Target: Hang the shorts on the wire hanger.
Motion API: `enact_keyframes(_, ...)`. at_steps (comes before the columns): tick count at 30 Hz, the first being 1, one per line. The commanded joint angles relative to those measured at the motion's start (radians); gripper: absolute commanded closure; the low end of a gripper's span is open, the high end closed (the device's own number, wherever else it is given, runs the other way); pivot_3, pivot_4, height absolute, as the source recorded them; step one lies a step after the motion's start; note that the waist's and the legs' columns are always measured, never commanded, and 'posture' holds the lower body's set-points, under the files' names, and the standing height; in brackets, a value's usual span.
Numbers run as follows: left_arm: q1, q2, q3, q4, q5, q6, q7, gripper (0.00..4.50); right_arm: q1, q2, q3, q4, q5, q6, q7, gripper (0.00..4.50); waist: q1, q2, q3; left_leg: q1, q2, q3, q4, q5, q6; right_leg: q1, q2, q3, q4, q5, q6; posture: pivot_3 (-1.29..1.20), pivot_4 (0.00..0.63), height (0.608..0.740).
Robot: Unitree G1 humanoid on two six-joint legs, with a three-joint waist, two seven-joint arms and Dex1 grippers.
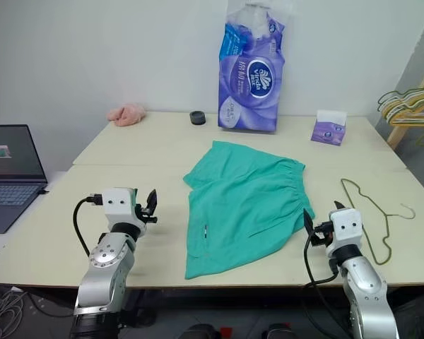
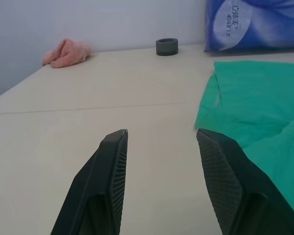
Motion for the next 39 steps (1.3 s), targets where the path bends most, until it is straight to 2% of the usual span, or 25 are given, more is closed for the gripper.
enact_keyframes(1, -0.017, 0.016, -0.005, -0.039, -0.001, -0.030, -0.025, 2.13, -0.024, -0.007, -0.018, -0.009, 0.007, -0.025, -0.005, 0.05, 0.000, 0.000, 0.000, 0.000, 0.000, 0.000, 0.000, 0.000, 0.000, 0.000, 0.000, 0.000, 0.000, 0.000, 0.000, 0.07, 0.005, 0.740)
enact_keyframes(9, -0.019, 0.016, -0.025, -0.038, 0.000, -0.039, -0.055, 2.13, -0.024, -0.008, -0.015, -0.011, 0.011, -0.025, -0.003, 0.05, 0.000, 0.000, 0.000, 0.000, 0.000, 0.000, 0.000, 0.000, 0.000, 0.000, 0.000, 0.000, 0.000, 0.000, 0.000, 0.06, 0.005, 0.740)
enact_keyframes(17, -0.004, 0.039, -0.016, -0.049, -0.089, -0.061, -0.180, 2.13, -0.022, -0.014, -0.006, -0.027, 0.009, -0.024, 0.006, 0.05, 0.000, 0.000, 0.000, 0.000, 0.000, 0.000, 0.000, 0.000, 0.000, 0.000, 0.000, 0.000, 0.000, 0.000, 0.000, 0.05, 0.005, 0.740)
enact_keyframes(20, 0.002, 0.031, -0.010, -0.061, -0.150, -0.044, -0.223, 1.59, -0.023, -0.018, 0.001, -0.033, 0.003, -0.022, 0.009, 0.00, -0.001, 0.000, 0.000, 0.000, 0.000, 0.000, 0.000, 0.000, 0.000, 0.000, 0.000, 0.000, 0.000, 0.000, 0.000, 0.05, 0.010, 0.740)
enact_keyframes(25, 0.003, 0.053, -0.035, -0.068, -0.186, -0.030, -0.295, 0.08, -0.030, -0.020, 0.015, -0.048, -0.002, -0.012, 0.016, 0.00, -0.002, 0.000, 0.000, 0.000, 0.000, 0.000, 0.000, 0.000, 0.000, 0.000, 0.000, 0.000, 0.000, 0.000, -0.001, 0.04, 0.003, 0.740)
enact_keyframes(27, -0.001, 0.066, -0.045, -0.063, -0.189, -0.021, -0.316, 0.03, -0.034, -0.021, 0.020, -0.054, -0.002, -0.006, 0.017, 0.00, -0.002, 0.001, 0.000, 0.000, 0.000, 0.000, 0.000, 0.000, 0.000, 0.000, 0.000, 0.000, 0.000, 0.000, -0.001, 0.03, 0.001, 0.740)
enact_keyframes(29, 0.013, 0.115, -0.091, -0.084, -0.226, 0.034, -0.419, 0.03, -0.032, -0.032, 0.034, -0.071, 0.013, -0.014, 0.049, 0.00, -0.003, 0.001, 0.000, 0.000, 0.000, 0.000, 0.000, 0.000, 0.000, 0.000, 0.000, 0.000, 0.000, -0.001, -0.001, 0.03, 0.000, 0.740)
enact_keyframes(31, 0.063, 0.248, -0.203, -0.153, -0.267, 0.106, -0.640, 0.03, -0.025, -0.059, 0.059, -0.100, 0.032, -0.003, 0.102, 0.00, -0.006, 0.001, 0.000, 0.000, 0.000, 0.001, 0.000, 0.000, 0.000, 0.000, 0.001, 0.000, 0.000, -0.001, -0.001, 0.02, 0.000, 0.740)
enact_keyframes(33, 0.087, 0.365, -0.275, -0.172, -0.242, 0.106, -0.767, 0.03, -0.019, -0.089, 0.085, -0.122, 0.040, 0.006, 0.149, 0.00, -0.014, 0.002, -0.001, 0.000, 0.000, 0.002, -0.001, -0.001, 0.000, 0.000, 0.001, 0.001, 0.001, -0.005, -0.003, 0.01, 0.000, 0.740)
enact_keyframes(35, 0.074, 0.422, -0.298, -0.151, -0.230, 0.115, -0.810, 0.03, -0.011, -0.125, 0.112, -0.148, 0.041, 0.006, 0.193, 0.00, -0.015, 0.003, -0.001, 0.001, 0.000, 0.002, -0.001, -0.001, 0.000, 0.000, 0.001, 0.001, 0.001, -0.008, -0.007, 0.01, 0.000, 0.740)
enact_keyframes(39, 0.025, 0.470, -0.335, -0.096, -0.194, 0.102, -0.863, 0.03, 0.005, -0.195, 0.156, -0.200, 0.036, 0.007, 0.268, 0.00, -0.016, 0.003, -0.001, 0.001, 0.001, 0.001, -0.001, -0.001, 0.000, 0.000, 0.000, 0.000, 0.001, -0.009, -0.006, -0.01, 0.000, 0.740)
